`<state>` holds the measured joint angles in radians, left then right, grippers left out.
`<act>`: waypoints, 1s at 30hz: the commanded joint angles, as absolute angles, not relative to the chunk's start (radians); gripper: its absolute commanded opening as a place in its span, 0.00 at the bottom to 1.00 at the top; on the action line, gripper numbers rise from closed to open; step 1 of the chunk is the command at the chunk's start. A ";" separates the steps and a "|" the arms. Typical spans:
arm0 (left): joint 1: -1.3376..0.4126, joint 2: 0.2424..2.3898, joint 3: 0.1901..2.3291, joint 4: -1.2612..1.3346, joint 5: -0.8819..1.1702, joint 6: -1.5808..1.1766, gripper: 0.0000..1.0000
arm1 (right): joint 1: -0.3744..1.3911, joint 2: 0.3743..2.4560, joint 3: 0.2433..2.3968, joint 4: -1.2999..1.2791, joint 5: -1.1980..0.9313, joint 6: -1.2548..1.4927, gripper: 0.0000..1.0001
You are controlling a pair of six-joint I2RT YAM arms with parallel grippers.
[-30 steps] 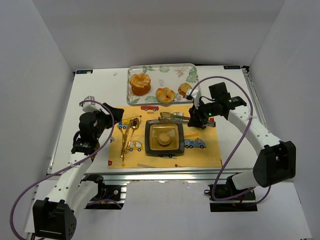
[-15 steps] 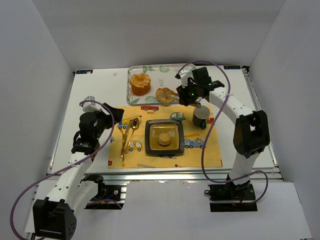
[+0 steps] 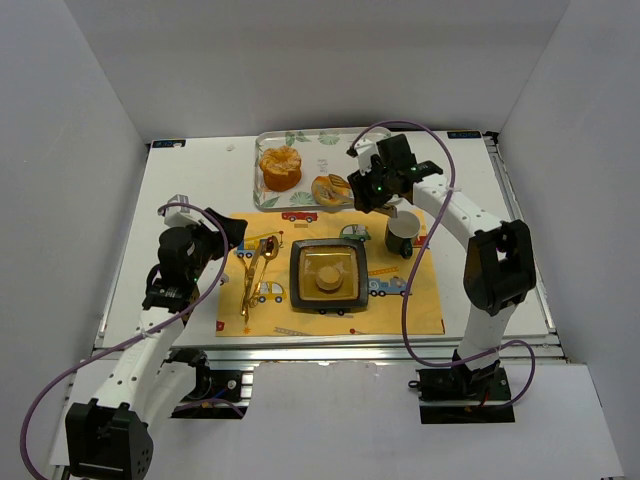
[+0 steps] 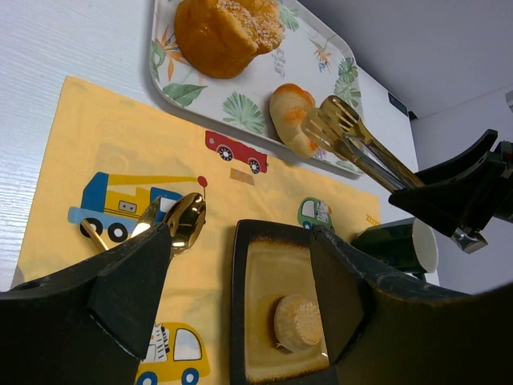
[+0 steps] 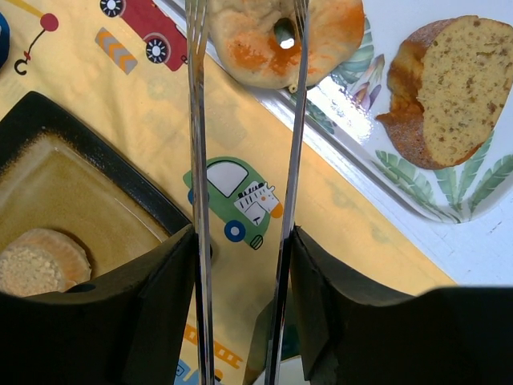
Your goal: Place the bread
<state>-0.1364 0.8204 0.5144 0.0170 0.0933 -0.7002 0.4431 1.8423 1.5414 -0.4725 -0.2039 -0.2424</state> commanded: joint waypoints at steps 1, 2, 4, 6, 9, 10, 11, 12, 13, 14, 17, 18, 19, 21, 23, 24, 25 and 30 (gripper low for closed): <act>-0.133 0.795 0.503 0.017 0.084 -0.704 0.80 | 0.453 1.845 1.552 -0.482 -0.189 -0.232 0.53; -0.133 0.793 0.502 0.017 0.084 -0.704 0.80 | 0.454 1.847 1.549 -0.483 -0.193 -0.230 0.53; -0.135 0.790 0.500 0.015 0.086 -0.706 0.80 | 0.457 1.845 1.545 -0.488 -0.199 -0.227 0.52; -0.135 0.788 0.500 0.014 0.084 -0.704 0.80 | 0.460 1.848 1.546 -0.491 -0.204 -0.221 0.52; -0.133 0.781 0.500 0.008 0.083 -0.704 0.80 | 0.463 1.850 1.546 -0.494 -0.198 -0.218 0.52; -0.133 0.781 0.499 0.008 0.081 -0.704 0.80 | 0.465 1.851 1.545 -0.502 -0.192 -0.216 0.52; -0.135 0.778 0.499 0.006 0.081 -0.704 0.80 | 0.466 1.855 1.543 -0.503 -0.187 -0.215 0.52; -0.133 0.778 0.497 0.008 0.080 -0.706 0.80 | 0.468 1.858 1.542 -0.505 -0.180 -0.215 0.52; -0.133 0.776 0.497 0.008 0.080 -0.706 0.80 | 0.468 1.859 1.540 -0.512 -0.170 -0.216 0.52; -0.135 0.776 0.497 0.006 0.080 -0.707 0.80 | 0.471 1.864 1.540 -0.515 -0.164 -0.218 0.52; -0.135 0.770 0.495 0.006 0.078 -0.709 0.80 | 0.474 1.879 1.545 -0.528 -0.160 -0.221 0.50; -0.133 0.770 0.495 0.006 0.078 -0.707 0.80 | 0.476 1.881 1.548 -0.529 -0.161 -0.219 0.48; -0.133 0.770 0.497 0.006 0.078 -0.707 0.80 | 0.477 1.884 1.549 -0.529 -0.161 -0.219 0.46; -0.133 0.769 0.500 0.006 0.077 -0.706 0.80 | 0.482 1.888 1.562 -0.535 -0.166 -0.221 0.38; -0.133 0.765 0.502 0.006 0.074 -0.706 0.80 | 0.486 1.890 1.566 -0.545 -0.169 -0.224 0.32; -0.135 0.764 0.502 0.006 0.074 -0.704 0.80 | 0.486 1.891 1.574 -0.548 -0.173 -0.229 0.26; -0.135 0.761 0.503 0.006 0.072 -0.704 0.80 | 0.488 1.891 1.577 -0.552 -0.181 -0.230 0.24; -0.133 0.759 0.503 0.006 0.072 -0.706 0.80 | 0.486 1.881 1.580 -0.560 -0.209 -0.238 0.08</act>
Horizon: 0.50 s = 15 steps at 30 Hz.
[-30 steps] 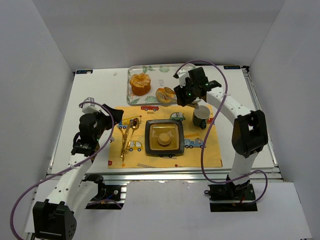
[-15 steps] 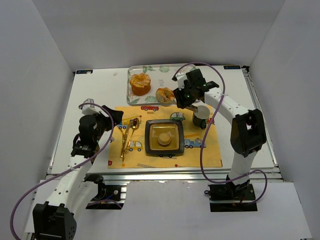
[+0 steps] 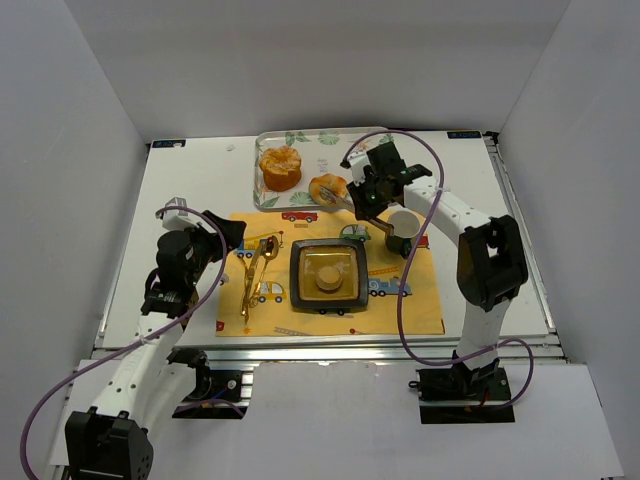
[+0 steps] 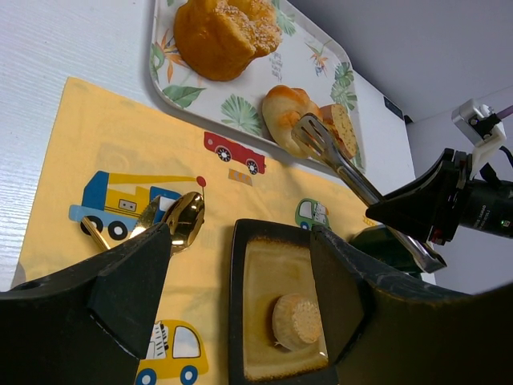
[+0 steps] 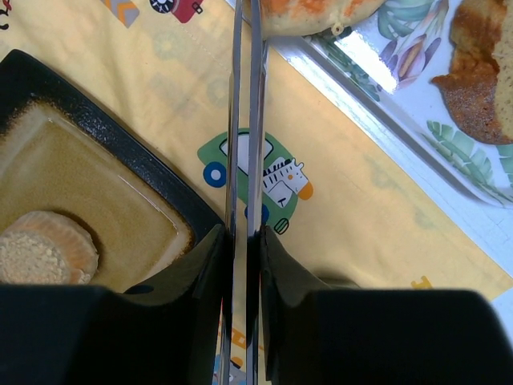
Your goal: Place the bread
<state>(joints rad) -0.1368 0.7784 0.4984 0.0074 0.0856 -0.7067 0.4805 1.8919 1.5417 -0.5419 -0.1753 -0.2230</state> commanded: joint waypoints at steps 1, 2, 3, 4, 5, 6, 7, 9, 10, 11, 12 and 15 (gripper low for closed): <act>-0.135 0.759 0.503 0.006 0.072 -0.706 0.80 | 0.486 1.872 1.578 -0.557 -0.219 -0.238 0.04; -0.133 0.756 0.505 -0.014 0.071 -0.706 0.80 | 0.485 1.864 1.578 -0.554 -0.224 -0.238 0.00; -0.133 0.756 0.506 -0.023 0.071 -0.704 0.80 | 0.485 1.858 1.577 -0.540 -0.230 -0.236 0.00; -0.133 0.756 0.508 -0.026 0.071 -0.703 0.80 | 0.482 1.839 1.577 -0.532 -0.250 -0.236 0.00; -0.133 0.755 0.511 -0.029 0.069 -0.701 0.80 | 0.476 1.827 1.577 -0.522 -0.259 -0.235 0.00; -0.133 0.755 0.512 -0.029 0.068 -0.700 0.80 | 0.474 1.815 1.577 -0.509 -0.271 -0.235 0.00; -0.135 0.753 0.517 -0.034 0.067 -0.699 0.80 | 0.466 1.792 1.577 -0.488 -0.281 -0.241 0.00; -0.133 0.753 0.522 -0.037 0.066 -0.696 0.80 | 0.457 1.766 1.571 -0.468 -0.307 -0.248 0.00; -0.135 0.753 0.526 -0.040 0.066 -0.695 0.80 | 0.451 1.729 1.557 -0.433 -0.322 -0.258 0.00; -0.133 0.752 0.528 -0.041 0.064 -0.693 0.80 | 0.451 1.711 1.534 -0.427 -0.336 -0.267 0.00; -0.135 0.750 0.531 -0.044 0.063 -0.692 0.80 | 0.449 1.694 1.520 -0.425 -0.354 -0.278 0.00; -0.135 0.747 0.534 -0.051 0.058 -0.690 0.80 | 0.448 1.619 1.457 -0.443 -0.434 -0.324 0.00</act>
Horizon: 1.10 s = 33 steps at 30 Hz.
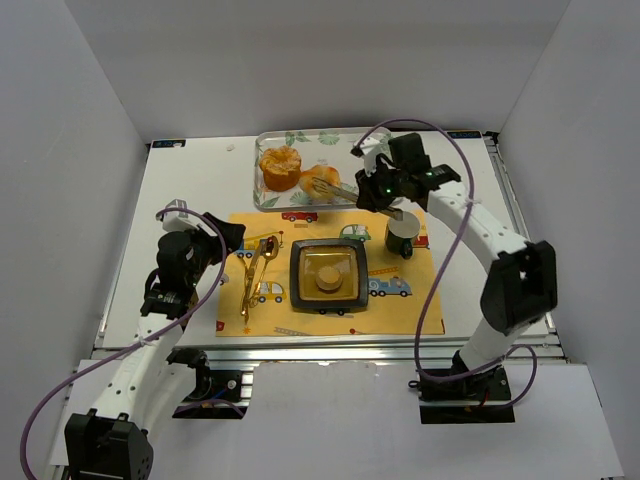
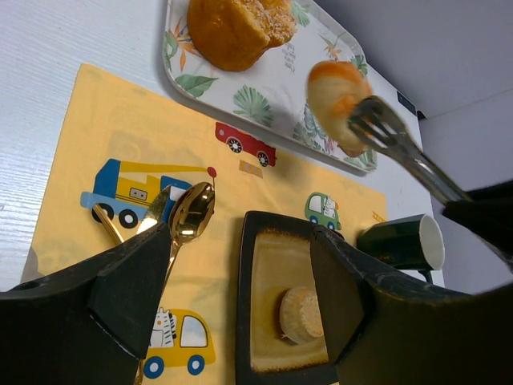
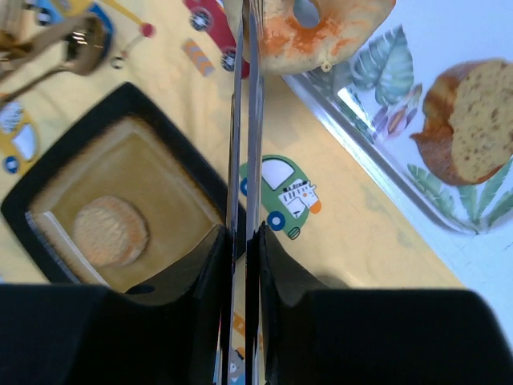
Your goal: Place the bread
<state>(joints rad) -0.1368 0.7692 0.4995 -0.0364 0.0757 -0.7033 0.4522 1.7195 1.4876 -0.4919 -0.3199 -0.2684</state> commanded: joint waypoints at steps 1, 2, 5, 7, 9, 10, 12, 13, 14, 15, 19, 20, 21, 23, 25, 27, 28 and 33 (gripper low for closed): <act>-0.133 0.744 0.534 -0.055 0.058 -0.690 0.80 | 0.448 1.574 1.435 -0.452 -0.475 -0.336 0.00; -0.133 0.742 0.534 -0.057 0.057 -0.690 0.80 | 0.448 1.550 1.411 -0.486 -0.495 -0.380 0.00; -0.135 0.733 0.532 -0.064 0.051 -0.690 0.80 | 0.448 1.436 1.277 -0.512 -0.558 -0.440 0.00; -0.133 0.724 0.529 -0.066 0.051 -0.692 0.80 | 0.448 1.367 1.198 -0.607 -0.607 -0.517 0.00; -0.135 0.721 0.523 -0.067 0.051 -0.692 0.80 | 0.448 1.319 1.143 -0.650 -0.621 -0.549 0.00; -0.135 0.719 0.522 -0.067 0.052 -0.692 0.80 | 0.448 1.277 1.090 -0.646 -0.621 -0.552 0.00; -0.133 0.719 0.514 -0.063 0.057 -0.693 0.80 | 0.451 1.252 1.052 -0.643 -0.609 -0.557 0.00; -0.133 0.719 0.511 -0.060 0.060 -0.695 0.80 | 0.451 1.243 1.033 -0.646 -0.603 -0.555 0.00; -0.133 0.724 0.509 -0.057 0.063 -0.696 0.80 | 0.451 1.243 1.028 -0.649 -0.598 -0.557 0.00; -0.133 0.726 0.506 -0.051 0.066 -0.698 0.80 | 0.451 1.247 1.020 -0.646 -0.592 -0.560 0.00; -0.135 0.735 0.508 -0.043 0.072 -0.696 0.80 | 0.456 1.265 1.011 -0.649 -0.578 -0.581 0.14; -0.135 0.736 0.509 -0.043 0.074 -0.696 0.80 | 0.454 1.267 1.014 -0.652 -0.577 -0.586 0.21; -0.133 0.738 0.509 -0.043 0.074 -0.696 0.80 | 0.454 1.267 1.015 -0.655 -0.578 -0.589 0.25; -0.135 0.739 0.508 -0.040 0.074 -0.698 0.80 | 0.454 1.262 1.022 -0.667 -0.591 -0.606 0.33; -0.133 0.735 0.505 -0.032 0.074 -0.703 0.80 | 0.454 1.250 1.029 -0.667 -0.598 -0.609 0.36; -0.135 0.732 0.496 -0.028 0.072 -0.707 0.80 | 0.454 1.241 1.040 -0.664 -0.604 -0.612 0.40; -0.135 0.729 0.494 -0.023 0.072 -0.710 0.80 | 0.454 1.233 1.045 -0.664 -0.612 -0.611 0.41; -0.133 0.730 0.495 -0.029 0.074 -0.706 0.80 | 0.453 1.197 1.072 -0.652 -0.632 -0.580 0.44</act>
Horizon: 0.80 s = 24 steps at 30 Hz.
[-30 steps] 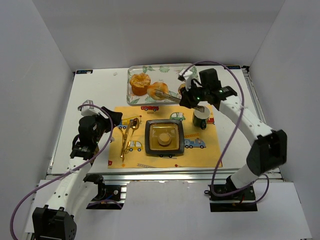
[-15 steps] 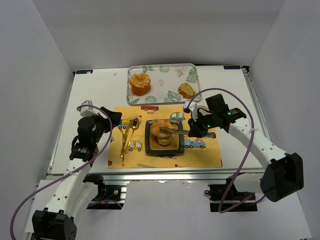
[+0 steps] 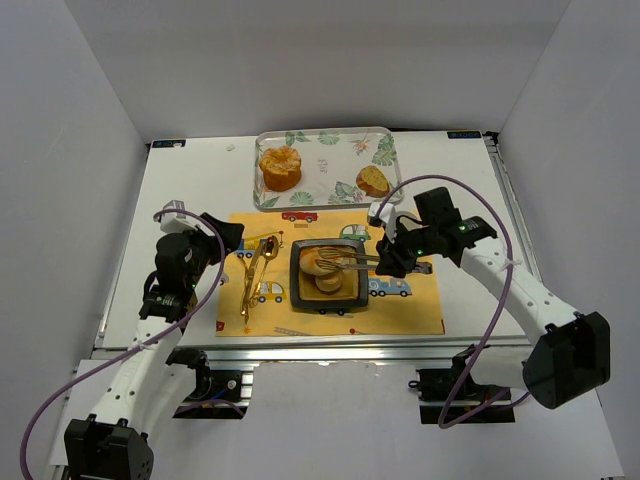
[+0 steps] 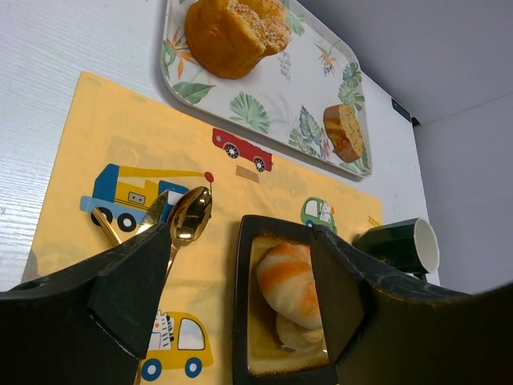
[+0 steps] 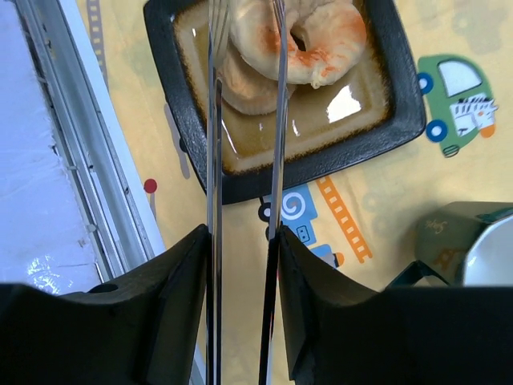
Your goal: Place the bread
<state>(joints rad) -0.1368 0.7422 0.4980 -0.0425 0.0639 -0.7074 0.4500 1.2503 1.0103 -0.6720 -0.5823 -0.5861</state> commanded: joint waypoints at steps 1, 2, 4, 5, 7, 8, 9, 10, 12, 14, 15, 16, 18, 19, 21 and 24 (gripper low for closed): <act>-0.135 0.733 0.497 -0.029 0.077 -0.703 0.80 | 0.453 1.190 1.077 -0.649 -0.629 -0.575 0.44; -0.135 0.738 0.499 -0.031 0.080 -0.701 0.80 | 0.453 1.184 1.078 -0.646 -0.626 -0.569 0.44; -0.133 0.745 0.505 -0.029 0.083 -0.700 0.80 | 0.453 1.163 1.083 -0.632 -0.620 -0.557 0.43; -0.135 0.752 0.506 -0.028 0.084 -0.699 0.80 | 0.451 1.157 1.083 -0.627 -0.618 -0.552 0.43; -0.133 0.761 0.511 -0.021 0.087 -0.699 0.80 | 0.451 1.135 1.089 -0.624 -0.603 -0.542 0.40; -0.135 0.761 0.512 -0.020 0.089 -0.699 0.80 | 0.449 1.135 1.091 -0.614 -0.597 -0.529 0.37; -0.133 0.768 0.514 -0.014 0.092 -0.699 0.79 | 0.440 1.120 1.092 -0.594 -0.571 -0.513 0.32; -0.135 0.775 0.514 -0.009 0.098 -0.704 0.79 | 0.430 1.111 1.094 -0.562 -0.548 -0.487 0.24; -0.133 0.793 0.512 -0.008 0.120 -0.707 0.73 | 0.382 1.098 1.095 -0.456 -0.473 -0.358 0.00; -0.135 0.808 0.503 0.038 0.168 -0.718 0.52 | 0.243 1.101 1.072 -0.343 -0.446 -0.222 0.00; -0.133 0.828 0.500 0.063 0.184 -0.724 0.37 | 0.144 1.111 1.059 -0.309 -0.414 -0.184 0.00; -0.135 0.842 0.499 0.074 0.202 -0.729 0.01 | 0.097 1.114 1.043 -0.275 -0.385 -0.148 0.00; -0.135 0.873 0.500 0.090 0.254 -0.735 0.00 | -0.028 1.121 0.958 -0.125 -0.310 -0.036 0.00; -0.137 0.899 0.499 0.094 0.271 -0.738 0.00 | -0.046 1.124 0.919 -0.068 -0.269 -0.009 0.00; -0.138 0.919 0.503 0.094 0.307 -0.735 0.00 | -0.063 1.149 0.798 0.093 -0.113 -0.008 0.00; -0.152 0.948 0.511 0.077 0.324 -0.730 0.26 | -0.112 1.268 0.698 0.217 -0.077 0.017 0.00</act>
